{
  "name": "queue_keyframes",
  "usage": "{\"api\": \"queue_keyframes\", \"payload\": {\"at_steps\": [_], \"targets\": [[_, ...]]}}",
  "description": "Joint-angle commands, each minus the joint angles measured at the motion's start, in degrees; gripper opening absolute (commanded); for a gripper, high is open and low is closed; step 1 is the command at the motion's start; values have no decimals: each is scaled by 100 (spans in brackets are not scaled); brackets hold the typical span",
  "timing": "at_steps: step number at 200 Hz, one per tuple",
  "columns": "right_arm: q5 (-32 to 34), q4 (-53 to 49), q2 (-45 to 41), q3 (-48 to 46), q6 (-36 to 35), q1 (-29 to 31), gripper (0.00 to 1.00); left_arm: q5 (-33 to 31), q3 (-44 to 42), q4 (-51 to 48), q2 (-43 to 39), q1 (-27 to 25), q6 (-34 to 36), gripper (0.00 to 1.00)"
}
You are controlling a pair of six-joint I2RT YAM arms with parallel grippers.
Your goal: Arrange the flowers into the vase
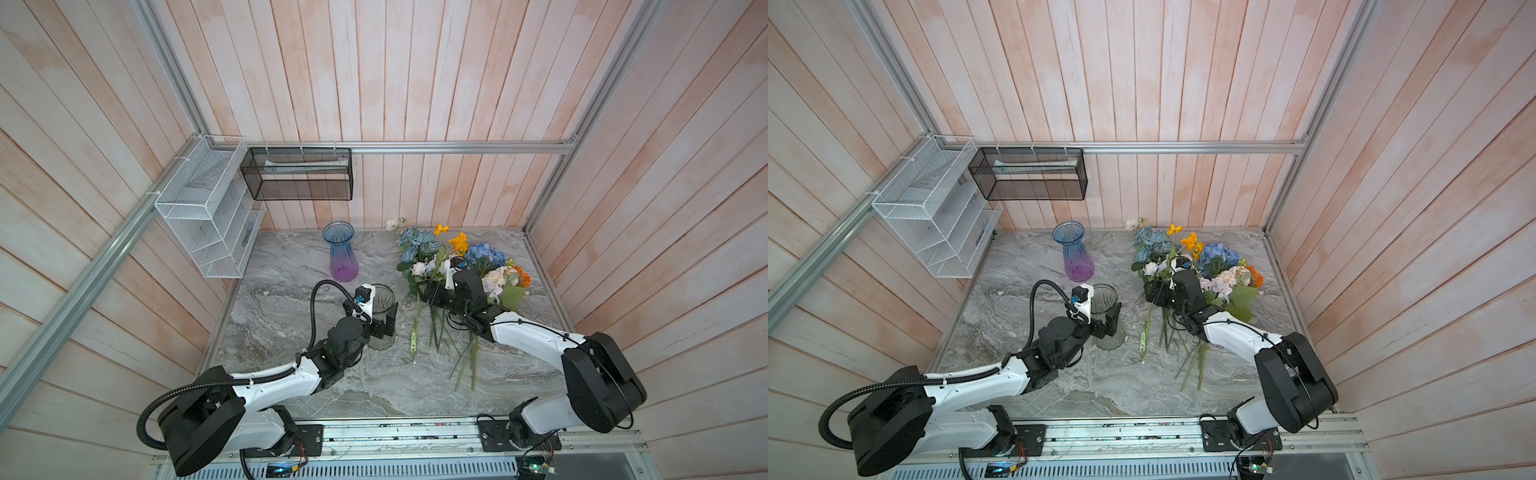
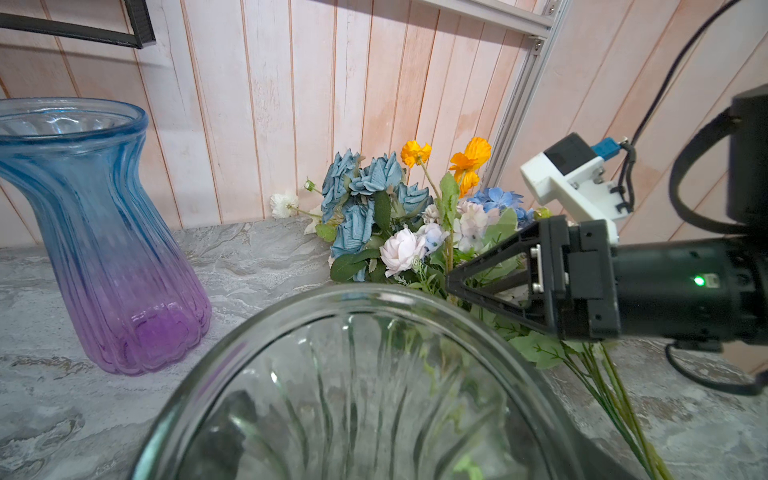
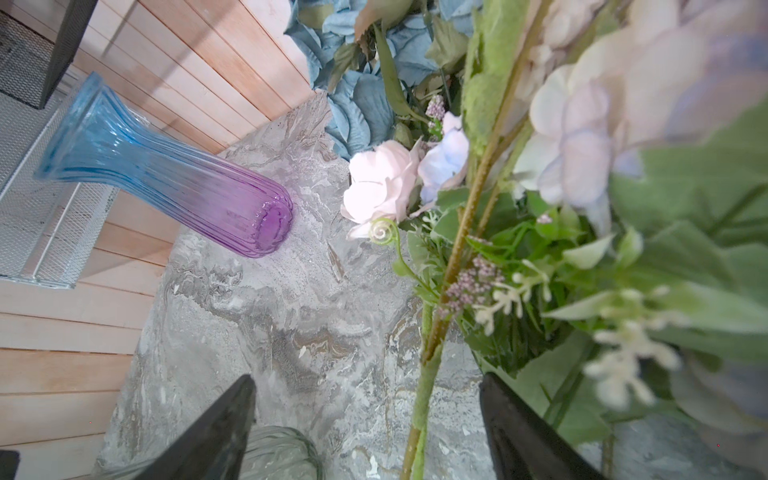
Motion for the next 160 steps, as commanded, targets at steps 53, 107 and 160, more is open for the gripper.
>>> {"api": "queue_keyframes", "payload": {"at_steps": [53, 107, 160], "targets": [[79, 54, -97, 70, -120, 108, 89, 4, -275, -328, -278, -186, 214, 100], [90, 7, -71, 118, -121, 127, 88, 184, -170, -1436, -1157, -186, 110, 100], [191, -128, 129, 298, 10, 127, 76, 559, 354, -2467, -2041, -159, 144, 100]]}}
